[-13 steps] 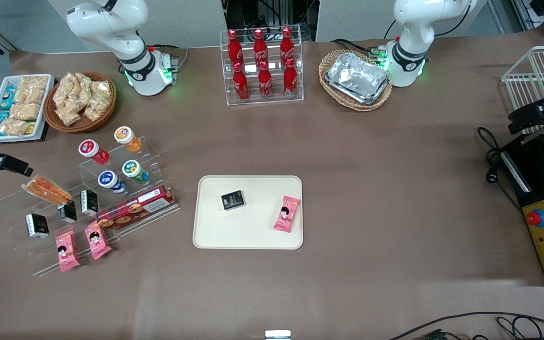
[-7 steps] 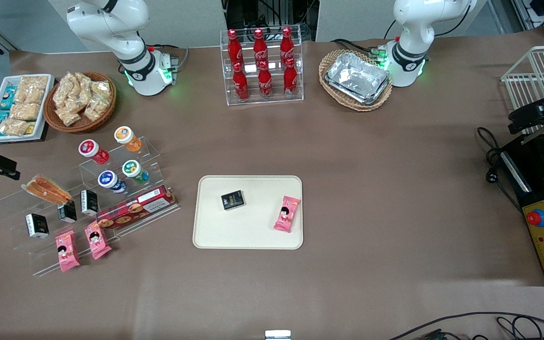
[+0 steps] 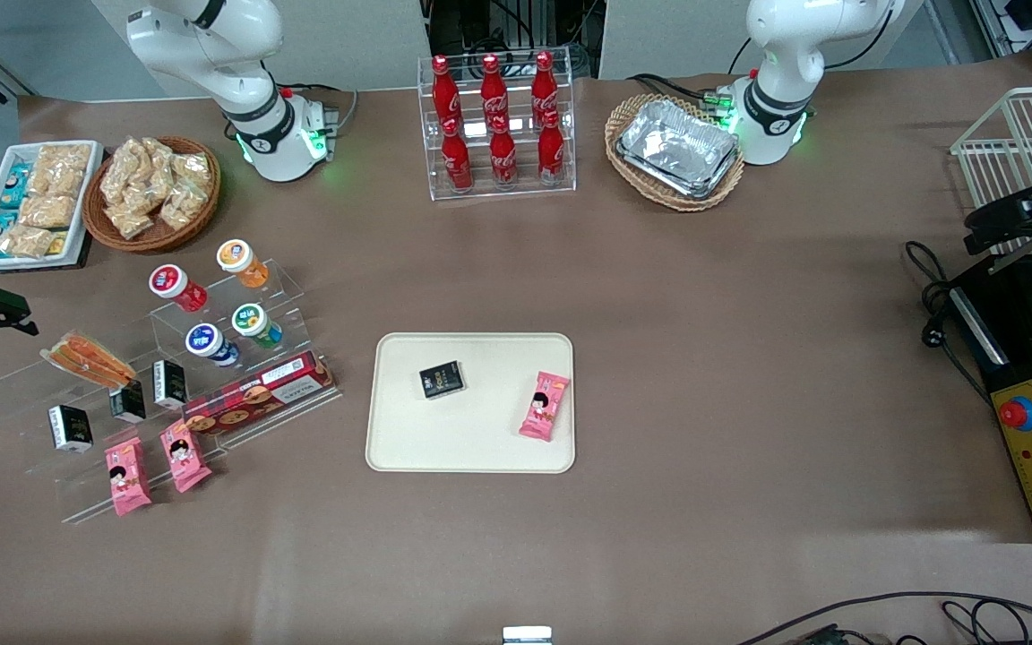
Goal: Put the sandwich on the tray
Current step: 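Lower the open right gripper around the wrapped sandwich and close it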
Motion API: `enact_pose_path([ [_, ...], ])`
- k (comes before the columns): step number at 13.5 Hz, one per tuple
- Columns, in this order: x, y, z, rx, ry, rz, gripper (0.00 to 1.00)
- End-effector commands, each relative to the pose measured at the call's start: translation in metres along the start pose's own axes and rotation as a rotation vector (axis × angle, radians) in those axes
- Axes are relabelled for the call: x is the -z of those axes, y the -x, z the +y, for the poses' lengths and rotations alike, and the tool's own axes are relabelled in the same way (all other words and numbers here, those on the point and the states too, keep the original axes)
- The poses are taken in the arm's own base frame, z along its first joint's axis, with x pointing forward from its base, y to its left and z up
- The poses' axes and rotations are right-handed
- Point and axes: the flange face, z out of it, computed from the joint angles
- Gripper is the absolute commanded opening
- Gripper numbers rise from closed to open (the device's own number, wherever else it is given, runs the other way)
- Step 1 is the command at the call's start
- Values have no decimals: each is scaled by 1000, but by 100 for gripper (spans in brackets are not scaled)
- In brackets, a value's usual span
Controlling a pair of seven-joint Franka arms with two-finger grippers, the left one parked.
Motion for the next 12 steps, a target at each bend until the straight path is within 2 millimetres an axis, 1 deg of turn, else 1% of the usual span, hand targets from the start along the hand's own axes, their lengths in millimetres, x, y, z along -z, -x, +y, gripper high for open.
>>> enact_pose_path([
  [1,-24,2,3,135,-69,-4,100],
  [3,-37,4,-2,160,-99,-23,100],
  [6,-49,5,-3,167,-95,-21,100],
  [7,-58,8,-6,165,-92,-14,100],
  [8,-62,13,-8,163,-78,1,100],
  [10,-69,16,-10,166,-64,5,100],
  [12,-72,19,-13,186,-14,8,100],
])
